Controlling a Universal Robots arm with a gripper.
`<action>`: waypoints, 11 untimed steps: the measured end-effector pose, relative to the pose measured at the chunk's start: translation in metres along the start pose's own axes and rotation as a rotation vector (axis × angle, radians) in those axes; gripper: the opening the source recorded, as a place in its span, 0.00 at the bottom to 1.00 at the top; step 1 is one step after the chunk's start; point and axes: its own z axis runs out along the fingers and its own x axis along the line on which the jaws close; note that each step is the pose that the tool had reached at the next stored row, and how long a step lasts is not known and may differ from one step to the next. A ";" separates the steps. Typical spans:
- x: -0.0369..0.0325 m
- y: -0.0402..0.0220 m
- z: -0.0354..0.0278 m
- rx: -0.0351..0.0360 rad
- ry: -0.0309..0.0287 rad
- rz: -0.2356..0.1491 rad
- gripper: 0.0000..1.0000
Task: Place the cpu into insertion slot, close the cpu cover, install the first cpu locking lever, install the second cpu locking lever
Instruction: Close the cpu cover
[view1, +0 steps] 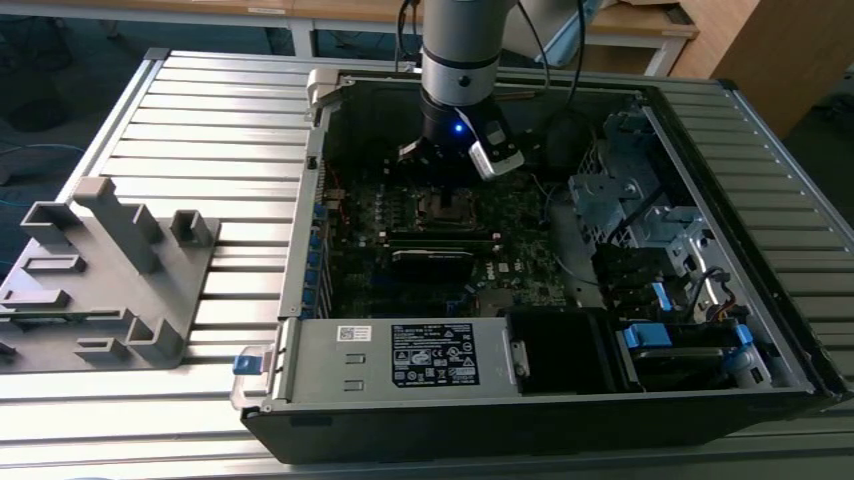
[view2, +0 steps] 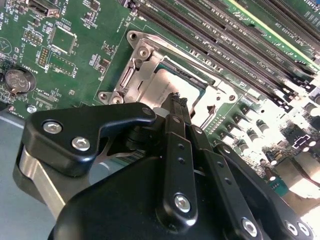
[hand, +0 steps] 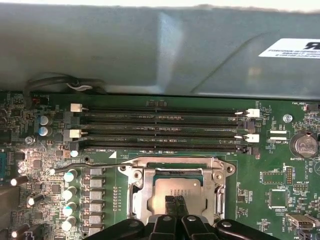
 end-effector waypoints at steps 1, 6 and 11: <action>0.0000 0.0000 0.0000 0.0000 0.0000 0.000 0.11; -0.0002 0.0000 0.0001 -0.0002 0.0128 0.000 0.11; -0.0002 0.0000 0.0001 -0.0003 0.0154 0.000 0.11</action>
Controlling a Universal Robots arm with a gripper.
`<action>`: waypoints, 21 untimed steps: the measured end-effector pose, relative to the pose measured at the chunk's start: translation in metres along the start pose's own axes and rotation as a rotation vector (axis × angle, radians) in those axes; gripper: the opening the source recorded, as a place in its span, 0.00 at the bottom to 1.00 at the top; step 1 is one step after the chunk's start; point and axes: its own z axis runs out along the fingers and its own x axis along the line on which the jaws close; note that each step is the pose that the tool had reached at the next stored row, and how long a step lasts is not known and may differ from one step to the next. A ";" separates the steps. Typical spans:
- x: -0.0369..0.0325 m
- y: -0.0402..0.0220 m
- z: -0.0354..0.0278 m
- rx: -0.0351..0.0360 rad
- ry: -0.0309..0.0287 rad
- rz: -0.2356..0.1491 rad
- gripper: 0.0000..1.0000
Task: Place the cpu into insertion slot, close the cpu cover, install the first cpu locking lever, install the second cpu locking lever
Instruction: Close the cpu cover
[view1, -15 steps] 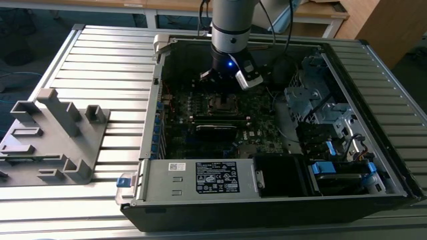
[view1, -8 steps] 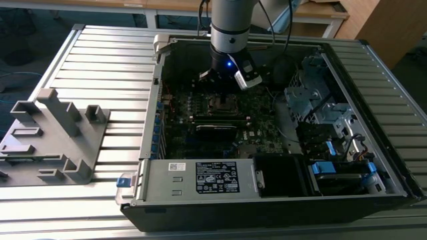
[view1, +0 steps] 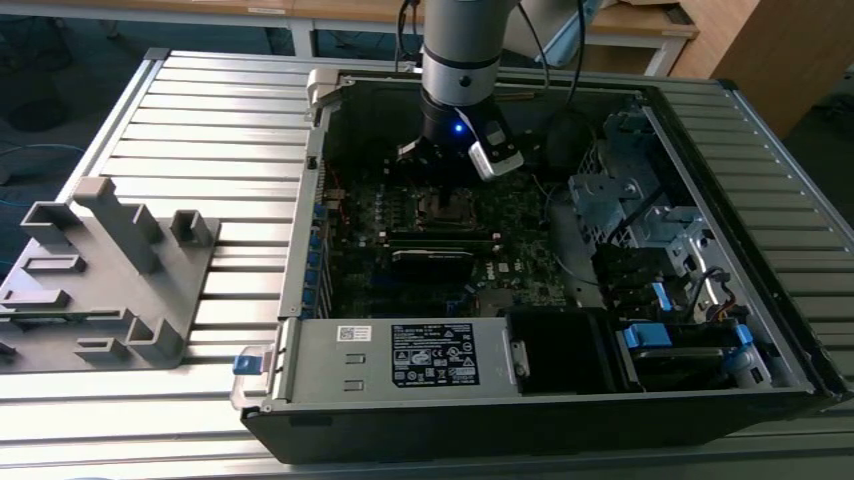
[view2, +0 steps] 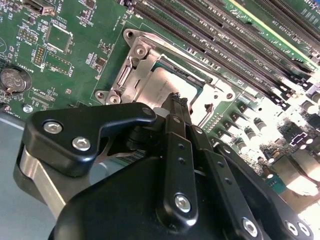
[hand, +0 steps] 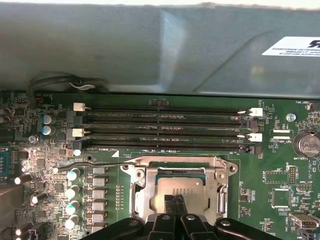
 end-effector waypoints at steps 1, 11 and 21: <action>-0.0002 0.0000 0.0000 0.0000 0.0000 0.000 0.11; -0.0013 0.0000 0.0005 0.0006 0.0000 0.023 0.11; -0.0013 0.0000 -0.0006 0.0003 -0.0002 0.024 0.11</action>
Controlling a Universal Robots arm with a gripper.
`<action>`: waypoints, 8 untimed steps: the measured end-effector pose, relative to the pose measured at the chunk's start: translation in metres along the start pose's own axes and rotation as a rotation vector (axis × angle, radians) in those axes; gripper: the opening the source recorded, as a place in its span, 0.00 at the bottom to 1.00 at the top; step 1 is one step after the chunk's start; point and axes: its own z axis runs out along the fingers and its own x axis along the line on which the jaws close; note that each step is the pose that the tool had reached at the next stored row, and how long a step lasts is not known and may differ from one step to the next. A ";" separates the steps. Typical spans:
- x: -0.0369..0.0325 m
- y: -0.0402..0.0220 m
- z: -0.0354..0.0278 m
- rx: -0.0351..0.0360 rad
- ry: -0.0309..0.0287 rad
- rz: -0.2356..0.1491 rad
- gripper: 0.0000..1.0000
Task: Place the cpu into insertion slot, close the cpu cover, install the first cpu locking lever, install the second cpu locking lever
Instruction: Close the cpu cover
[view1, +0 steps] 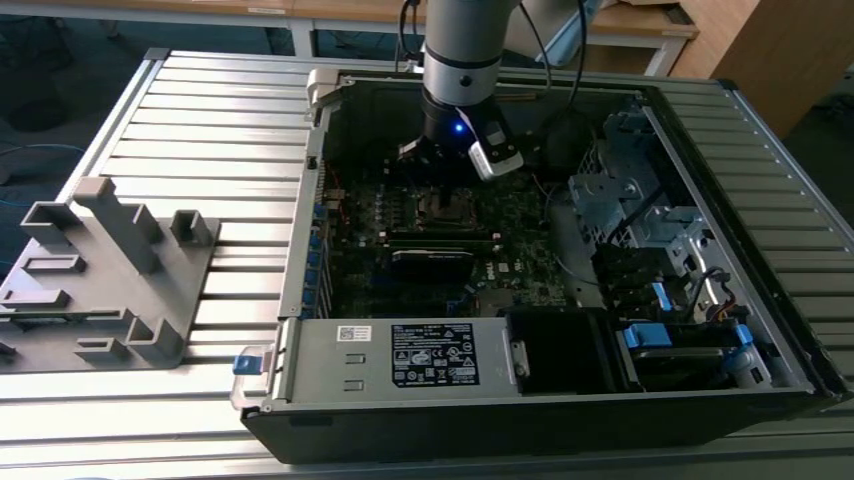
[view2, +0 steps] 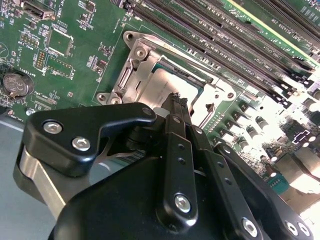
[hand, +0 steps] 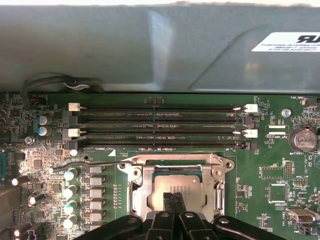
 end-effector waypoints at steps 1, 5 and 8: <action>0.0000 0.0000 0.0000 -0.0001 0.0000 0.000 0.11; 0.0000 0.0000 -0.0028 0.0001 0.0001 0.000 0.11; 0.0000 0.0000 -0.0030 0.0001 0.0001 0.000 0.11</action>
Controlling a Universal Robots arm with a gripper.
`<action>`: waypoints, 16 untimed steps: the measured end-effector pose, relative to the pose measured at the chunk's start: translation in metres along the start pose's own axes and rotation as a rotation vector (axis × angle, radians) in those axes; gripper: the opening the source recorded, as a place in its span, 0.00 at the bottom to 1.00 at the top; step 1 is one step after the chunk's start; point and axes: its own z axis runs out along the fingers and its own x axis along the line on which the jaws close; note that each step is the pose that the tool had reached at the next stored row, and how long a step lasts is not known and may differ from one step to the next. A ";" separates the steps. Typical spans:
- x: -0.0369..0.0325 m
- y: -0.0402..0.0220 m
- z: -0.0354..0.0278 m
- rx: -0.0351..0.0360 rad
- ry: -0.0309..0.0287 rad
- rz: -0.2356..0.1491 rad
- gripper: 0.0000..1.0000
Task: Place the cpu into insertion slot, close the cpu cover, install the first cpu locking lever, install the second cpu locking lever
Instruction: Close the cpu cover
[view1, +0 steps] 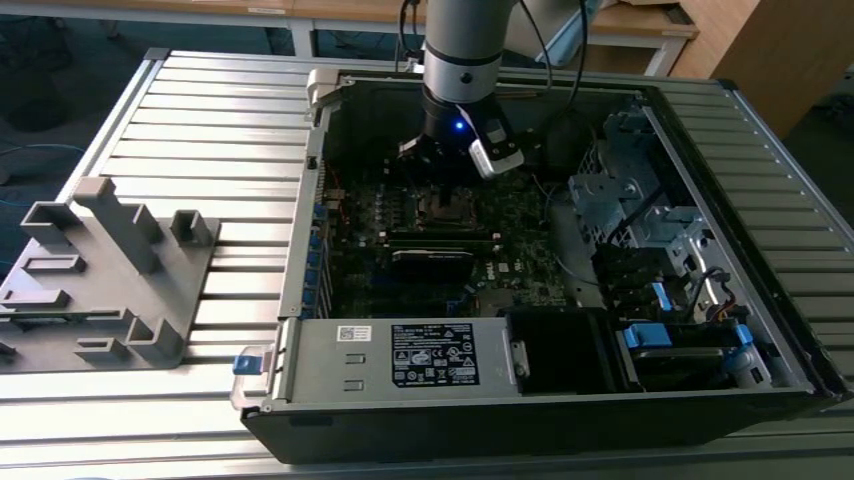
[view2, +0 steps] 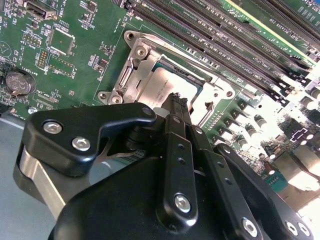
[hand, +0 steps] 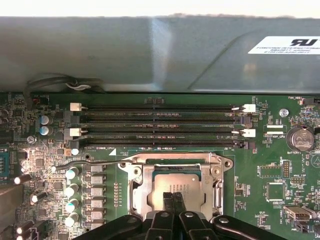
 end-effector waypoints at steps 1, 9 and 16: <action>0.0000 0.0000 -0.0001 0.0000 0.0000 0.000 0.11; 0.0036 -0.0001 -0.0002 0.0001 0.0001 0.000 0.11; 0.0156 -0.0002 0.0005 0.0000 0.0000 0.000 0.11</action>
